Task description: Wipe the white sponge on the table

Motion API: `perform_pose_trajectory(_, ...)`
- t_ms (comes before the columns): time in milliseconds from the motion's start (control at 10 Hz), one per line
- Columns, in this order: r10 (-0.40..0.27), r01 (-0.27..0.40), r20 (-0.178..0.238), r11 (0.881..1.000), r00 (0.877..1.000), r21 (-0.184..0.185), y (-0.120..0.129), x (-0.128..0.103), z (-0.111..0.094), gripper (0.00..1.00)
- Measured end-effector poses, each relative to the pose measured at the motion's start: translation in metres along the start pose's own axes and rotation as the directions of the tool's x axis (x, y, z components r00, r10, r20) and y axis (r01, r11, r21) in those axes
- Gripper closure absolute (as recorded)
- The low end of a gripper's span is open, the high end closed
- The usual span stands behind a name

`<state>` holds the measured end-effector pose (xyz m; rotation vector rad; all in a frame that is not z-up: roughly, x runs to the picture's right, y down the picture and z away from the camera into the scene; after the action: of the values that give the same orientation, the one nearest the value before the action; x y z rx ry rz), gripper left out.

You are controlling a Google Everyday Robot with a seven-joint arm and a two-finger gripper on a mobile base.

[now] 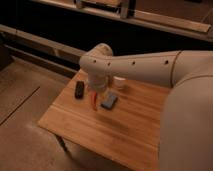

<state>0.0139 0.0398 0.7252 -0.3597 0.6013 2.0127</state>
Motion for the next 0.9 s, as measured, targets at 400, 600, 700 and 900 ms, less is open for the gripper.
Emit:
perform_pose_trajectory(400, 0.002, -0.002, 0.004, 1.000, 1.000, 0.008, -0.016, -0.006, -0.004, 0.35)
perform_pose_trajectory(600, 0.002, -0.002, 0.004, 1.000, 1.000, 0.009, -0.016, -0.006, -0.004, 0.35)
perform_pose_trajectory(700, 0.002, -0.002, 0.005, 1.000, 1.000, 0.010, -0.016, -0.006, -0.003, 0.35)
perform_pose_trajectory(900, 0.005, -0.005, 0.020, 0.999, 1.000, 0.033, -0.017, -0.018, 0.000, 0.35)
